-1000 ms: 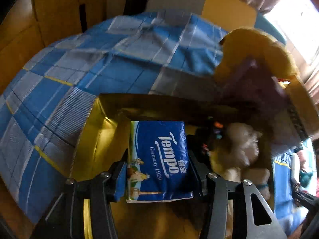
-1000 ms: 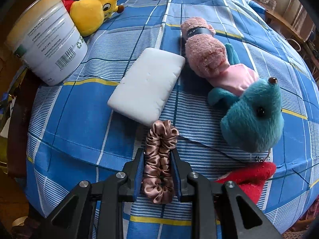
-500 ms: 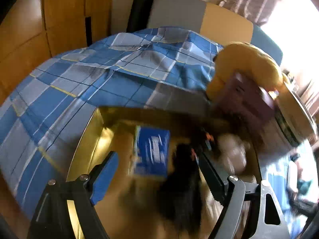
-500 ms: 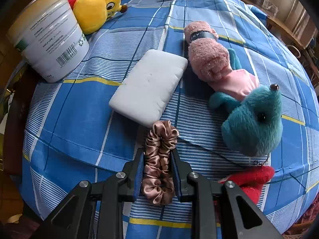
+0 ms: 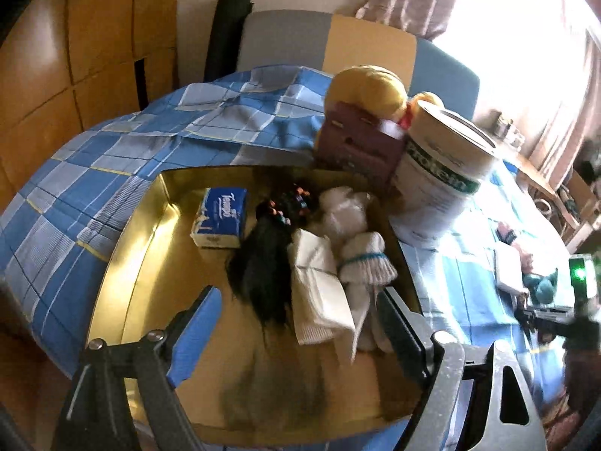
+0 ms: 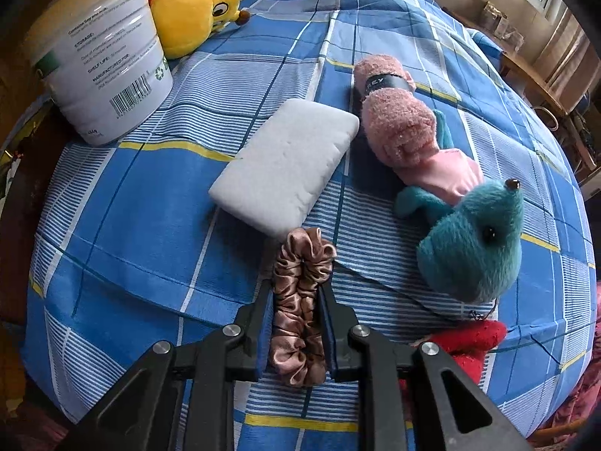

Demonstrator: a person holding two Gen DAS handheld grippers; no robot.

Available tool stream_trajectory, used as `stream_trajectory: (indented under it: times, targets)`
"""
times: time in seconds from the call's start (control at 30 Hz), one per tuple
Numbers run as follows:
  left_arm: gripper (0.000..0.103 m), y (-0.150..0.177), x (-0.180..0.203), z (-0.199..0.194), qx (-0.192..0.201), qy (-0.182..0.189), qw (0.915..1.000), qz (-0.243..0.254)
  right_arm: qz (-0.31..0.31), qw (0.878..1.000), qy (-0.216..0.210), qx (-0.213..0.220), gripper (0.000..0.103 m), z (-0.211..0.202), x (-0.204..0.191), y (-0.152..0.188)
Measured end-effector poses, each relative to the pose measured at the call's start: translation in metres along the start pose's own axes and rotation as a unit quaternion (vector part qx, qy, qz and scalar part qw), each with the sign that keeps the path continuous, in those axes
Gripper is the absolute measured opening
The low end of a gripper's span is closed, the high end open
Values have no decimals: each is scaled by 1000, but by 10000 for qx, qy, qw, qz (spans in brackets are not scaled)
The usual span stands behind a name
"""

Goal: Organize soft objects
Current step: 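Carry the tissue pack into the gold tray and open the left gripper, then carry the scrunchie into the gold tray and open the right gripper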

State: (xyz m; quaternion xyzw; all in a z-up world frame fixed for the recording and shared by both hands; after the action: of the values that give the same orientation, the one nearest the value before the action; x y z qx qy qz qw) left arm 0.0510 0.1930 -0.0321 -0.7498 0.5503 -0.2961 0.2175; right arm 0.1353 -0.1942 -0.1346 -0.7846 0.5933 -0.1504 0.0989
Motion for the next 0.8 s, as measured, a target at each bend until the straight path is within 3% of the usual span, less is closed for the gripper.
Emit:
stream_trajectory:
  times: [0.27,0.47,0.67,0.8]
  targets:
    - [86,7,-5,-6,-31,69,9999,-96,135,9998,-157,39,18,-6,-2,4]
    - [86,13,-10,0,-146,139,9995,-223,178,9981,-421,409,18,-32,-21,9]
    - [87,10,-25,1,-90,57,9991,-415,-11,9898,-1060,951,18,-68,-64,-4]
    - [87,5,-40,-3,-1,-61,9983,-578,-454,9766,-1707,1229,18,-91,-123,-20]
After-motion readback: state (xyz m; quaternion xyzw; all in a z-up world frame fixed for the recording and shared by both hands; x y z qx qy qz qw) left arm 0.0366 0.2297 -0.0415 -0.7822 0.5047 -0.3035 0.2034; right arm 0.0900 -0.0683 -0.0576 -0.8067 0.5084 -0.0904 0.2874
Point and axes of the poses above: each gripper's, at about its wrist camera, not at the fingertips, and z roughly the way its jaws point, x to its right, y to its underside, the point moved 5 cm from there along z, roughly the way its jaws point, and after that the axes turned 7 degrees about -z, right-handed, at the moved point
